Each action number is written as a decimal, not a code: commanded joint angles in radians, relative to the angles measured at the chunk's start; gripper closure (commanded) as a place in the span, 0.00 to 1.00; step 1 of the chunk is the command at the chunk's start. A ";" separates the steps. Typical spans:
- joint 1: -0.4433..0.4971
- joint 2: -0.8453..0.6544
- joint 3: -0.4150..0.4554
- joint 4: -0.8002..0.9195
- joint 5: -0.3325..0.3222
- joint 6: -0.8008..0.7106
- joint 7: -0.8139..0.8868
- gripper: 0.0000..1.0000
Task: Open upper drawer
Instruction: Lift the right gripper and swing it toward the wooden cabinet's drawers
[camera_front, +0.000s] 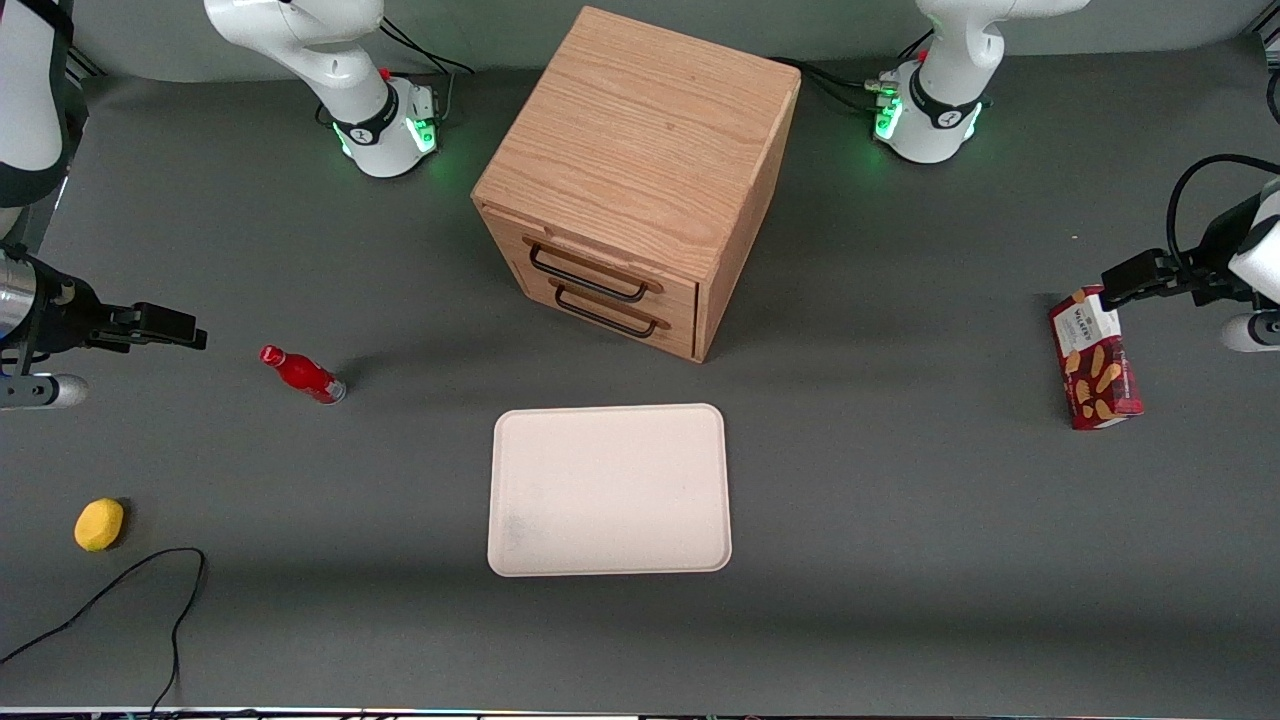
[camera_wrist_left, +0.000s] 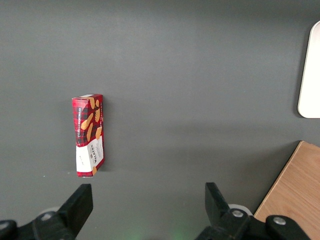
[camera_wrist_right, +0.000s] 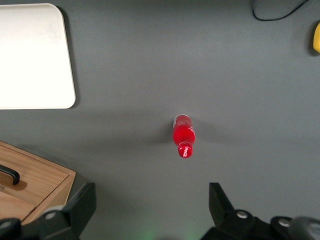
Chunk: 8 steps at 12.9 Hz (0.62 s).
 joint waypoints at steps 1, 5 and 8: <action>0.015 -0.003 -0.006 0.031 0.015 -0.026 0.022 0.00; 0.024 0.017 -0.002 0.068 0.017 -0.028 0.024 0.00; 0.055 0.035 0.001 0.068 0.021 -0.026 0.039 0.00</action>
